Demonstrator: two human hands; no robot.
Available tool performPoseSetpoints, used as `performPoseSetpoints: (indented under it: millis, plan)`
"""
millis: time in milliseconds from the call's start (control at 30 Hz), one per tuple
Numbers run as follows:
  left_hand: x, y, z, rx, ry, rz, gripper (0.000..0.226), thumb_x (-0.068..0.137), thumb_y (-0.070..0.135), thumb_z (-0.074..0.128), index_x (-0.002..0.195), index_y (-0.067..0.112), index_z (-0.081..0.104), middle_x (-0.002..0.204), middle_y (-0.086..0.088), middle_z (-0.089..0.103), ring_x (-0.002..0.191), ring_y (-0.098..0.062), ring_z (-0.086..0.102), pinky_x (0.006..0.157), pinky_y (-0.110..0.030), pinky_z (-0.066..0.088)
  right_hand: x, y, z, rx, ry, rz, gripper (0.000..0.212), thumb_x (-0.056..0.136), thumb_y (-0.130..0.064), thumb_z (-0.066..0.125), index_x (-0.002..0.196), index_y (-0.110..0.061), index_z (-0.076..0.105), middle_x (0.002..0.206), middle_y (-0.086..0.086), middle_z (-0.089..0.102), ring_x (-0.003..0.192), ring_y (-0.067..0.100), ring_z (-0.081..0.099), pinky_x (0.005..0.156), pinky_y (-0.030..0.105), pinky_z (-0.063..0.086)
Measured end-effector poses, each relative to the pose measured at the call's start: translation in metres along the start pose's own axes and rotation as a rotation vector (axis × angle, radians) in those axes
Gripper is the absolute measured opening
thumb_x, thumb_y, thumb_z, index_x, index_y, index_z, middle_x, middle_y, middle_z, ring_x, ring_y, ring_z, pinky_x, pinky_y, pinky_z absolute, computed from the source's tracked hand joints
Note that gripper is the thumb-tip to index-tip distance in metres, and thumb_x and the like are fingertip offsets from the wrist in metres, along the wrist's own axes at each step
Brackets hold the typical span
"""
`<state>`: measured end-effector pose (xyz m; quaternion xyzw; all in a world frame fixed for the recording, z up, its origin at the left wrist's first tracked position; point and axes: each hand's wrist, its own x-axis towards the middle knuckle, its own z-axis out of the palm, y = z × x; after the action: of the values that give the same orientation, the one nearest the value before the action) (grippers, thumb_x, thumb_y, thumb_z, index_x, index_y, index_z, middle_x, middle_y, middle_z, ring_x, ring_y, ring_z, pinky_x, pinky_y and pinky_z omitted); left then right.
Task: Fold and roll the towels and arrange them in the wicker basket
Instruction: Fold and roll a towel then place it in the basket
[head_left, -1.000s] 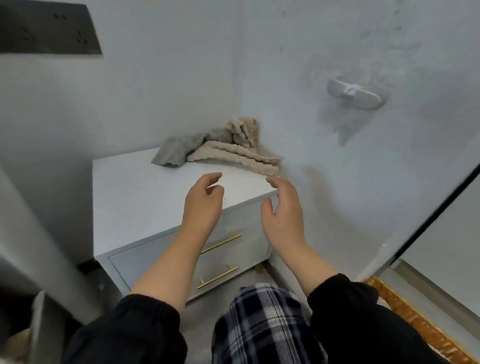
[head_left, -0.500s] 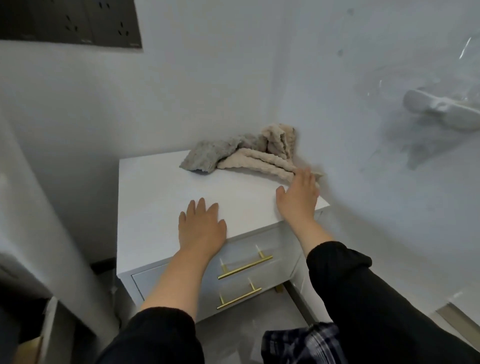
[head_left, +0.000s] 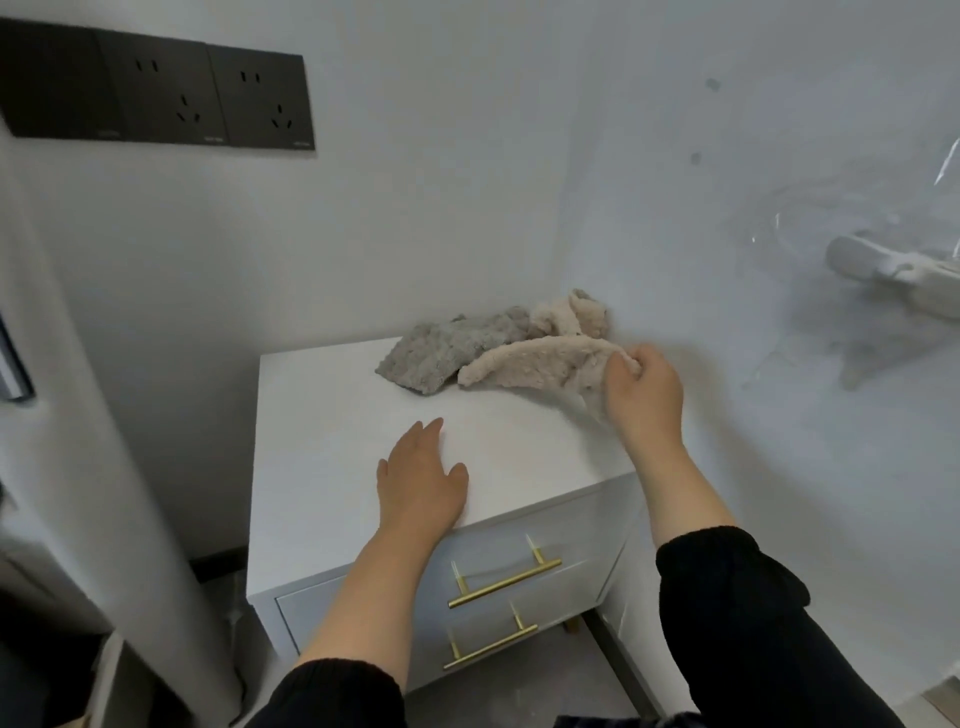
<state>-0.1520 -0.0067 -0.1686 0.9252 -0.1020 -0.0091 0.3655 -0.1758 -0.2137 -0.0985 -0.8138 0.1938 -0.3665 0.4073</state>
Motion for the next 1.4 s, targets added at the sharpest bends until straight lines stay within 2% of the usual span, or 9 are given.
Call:
performPoseSetpoints:
  millis: [267, 433, 500, 633, 733, 1033, 1133, 1233, 1400]
  plan:
    - [-0.016, 0.042, -0.028, -0.413, 0.024, 0.306, 0.085, 0.079, 0.035, 0.075, 0.147, 0.037, 0.024, 0.150, 0.021, 0.025, 0.138, 0.002, 0.018, 0.113, -0.023, 0.018, -0.024, -0.046, -0.029, 0.498, -0.352, 0.164, 0.019, 0.091, -0.022, 0.058, 0.076, -0.010, 0.061, 0.074, 0.011, 0.059, 0.070, 0.022, 0.057, 0.064, 0.034, 0.044]
    - [-0.026, 0.062, -0.038, -0.702, 0.036, 0.287, 0.020, 0.090, 0.035, 0.061, 0.108, 0.031, 0.067, 0.110, 0.018, 0.066, 0.108, -0.001, 0.058, 0.092, -0.022, 0.044, -0.032, -0.052, -0.025, 0.558, -0.212, 0.325, 0.020, 0.093, -0.022, 0.057, 0.081, -0.006, 0.058, 0.070, 0.013, 0.053, 0.056, 0.021, 0.050, 0.040, 0.023, 0.035]
    - [-0.029, 0.067, -0.043, -0.833, 0.005, 0.298, 0.025, 0.089, 0.044, 0.058, 0.102, 0.025, 0.068, 0.102, 0.011, 0.070, 0.100, -0.006, 0.063, 0.084, -0.024, 0.048, -0.033, -0.050, -0.026, 0.603, -0.147, 0.403, 0.018, 0.093, -0.021, 0.056, 0.087, -0.004, 0.058, 0.067, 0.014, 0.052, 0.047, 0.020, 0.048, 0.036, 0.022, 0.033]
    - [-0.032, 0.077, -0.043, -0.666, -0.194, 0.352, 0.053, 0.070, 0.036, 0.077, 0.119, 0.035, 0.057, 0.115, 0.023, 0.060, 0.103, 0.009, 0.056, 0.079, -0.013, 0.050, -0.032, -0.049, -0.033, 0.756, -0.161, 0.494, 0.016, 0.095, -0.011, 0.050, 0.085, -0.002, 0.058, 0.065, 0.010, 0.059, 0.047, 0.015, 0.056, 0.040, 0.023, 0.044]
    - [-0.029, 0.079, -0.029, -0.495, -0.071, 0.336, 0.049, 0.077, 0.017, 0.075, 0.120, 0.033, 0.060, 0.108, 0.025, 0.060, 0.093, 0.013, 0.055, 0.075, -0.006, 0.046, -0.034, -0.051, -0.035, 0.898, -0.297, 0.498, 0.011, 0.093, 0.001, 0.051, 0.099, -0.007, 0.056, 0.083, 0.009, 0.065, 0.070, 0.016, 0.066, 0.062, 0.028, 0.055]
    - [-0.021, 0.081, -0.036, -0.870, 0.025, 0.091, 0.017, 0.094, 0.014, 0.056, 0.093, 0.019, 0.073, 0.083, 0.006, 0.073, 0.075, -0.006, 0.068, 0.057, -0.017, 0.052, -0.033, -0.037, -0.032, 0.608, -0.559, 0.310, 0.102, 0.046, -0.006, 0.089, 0.137, -0.017, 0.044, 0.134, 0.012, 0.052, 0.114, 0.023, 0.059, 0.084, 0.033, 0.053]
    - [-0.021, 0.083, -0.036, -0.935, 0.009, 0.046, 0.020, 0.096, 0.013, 0.054, 0.087, 0.019, 0.071, 0.075, 0.006, 0.071, 0.061, -0.003, 0.063, 0.043, -0.013, 0.042, -0.034, -0.035, -0.037, 0.565, -0.614, 0.250, 0.102, 0.053, -0.008, 0.083, 0.143, -0.017, 0.036, 0.123, 0.009, 0.060, 0.097, 0.015, 0.066, 0.073, 0.023, 0.051]
    - [-0.023, 0.086, -0.036, -0.944, 0.005, 0.055, 0.024, 0.096, 0.011, 0.052, 0.083, 0.019, 0.071, 0.069, 0.008, 0.069, 0.058, -0.001, 0.062, 0.042, -0.012, 0.040, -0.036, -0.033, -0.039, 0.409, -0.722, 0.152, 0.113, 0.054, -0.023, 0.092, 0.147, -0.023, 0.028, 0.127, -0.002, 0.056, 0.111, 0.008, 0.060, 0.092, 0.027, 0.050]
    - [-0.020, 0.089, -0.035, -0.945, 0.002, 0.052, 0.022, 0.094, 0.015, 0.058, 0.076, 0.020, 0.069, 0.061, 0.012, 0.068, 0.053, 0.000, 0.060, 0.040, -0.012, 0.039, -0.037, -0.031, -0.039, 0.178, -0.422, 0.034, 0.040, 0.078, -0.006, 0.067, 0.114, -0.023, 0.064, 0.101, -0.006, 0.068, 0.094, 0.011, 0.064, 0.072, 0.014, 0.047]
